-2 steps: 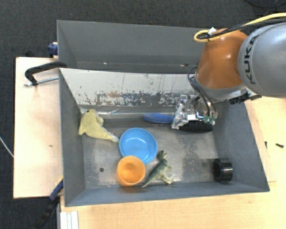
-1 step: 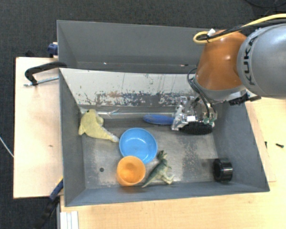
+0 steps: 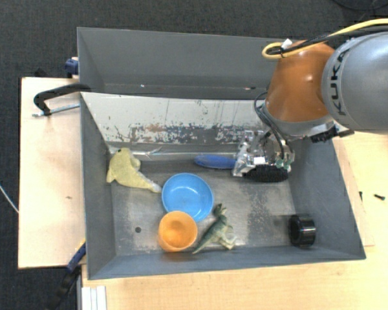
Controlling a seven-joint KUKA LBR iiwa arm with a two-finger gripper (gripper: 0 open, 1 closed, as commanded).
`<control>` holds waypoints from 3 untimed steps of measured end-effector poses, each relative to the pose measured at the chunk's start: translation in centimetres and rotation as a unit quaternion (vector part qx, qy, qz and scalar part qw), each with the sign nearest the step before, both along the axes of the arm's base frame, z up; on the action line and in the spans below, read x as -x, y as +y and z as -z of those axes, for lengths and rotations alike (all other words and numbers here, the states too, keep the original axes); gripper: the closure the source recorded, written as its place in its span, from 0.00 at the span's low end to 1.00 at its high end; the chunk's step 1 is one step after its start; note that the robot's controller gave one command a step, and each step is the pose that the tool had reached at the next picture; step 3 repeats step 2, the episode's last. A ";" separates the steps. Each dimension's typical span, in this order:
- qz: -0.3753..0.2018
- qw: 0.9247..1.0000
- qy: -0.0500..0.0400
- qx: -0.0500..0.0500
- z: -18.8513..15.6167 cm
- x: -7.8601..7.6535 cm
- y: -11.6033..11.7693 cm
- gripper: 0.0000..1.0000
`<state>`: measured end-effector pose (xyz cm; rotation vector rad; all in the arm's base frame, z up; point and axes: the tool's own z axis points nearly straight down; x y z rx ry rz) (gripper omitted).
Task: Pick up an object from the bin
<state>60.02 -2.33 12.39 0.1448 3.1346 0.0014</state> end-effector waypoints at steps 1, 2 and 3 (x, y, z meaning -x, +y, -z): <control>-0.029 1.000 -0.004 0.000 -6.4 0.4 0.6 1.00; -0.006 1.000 -0.005 0.000 -17.0 0.5 1.0 1.00; -0.006 1.000 -0.005 0.000 -17.0 0.5 1.0 1.00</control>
Offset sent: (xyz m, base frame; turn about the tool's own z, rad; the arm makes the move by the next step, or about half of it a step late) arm -0.0065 0.0054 0.0597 -0.0583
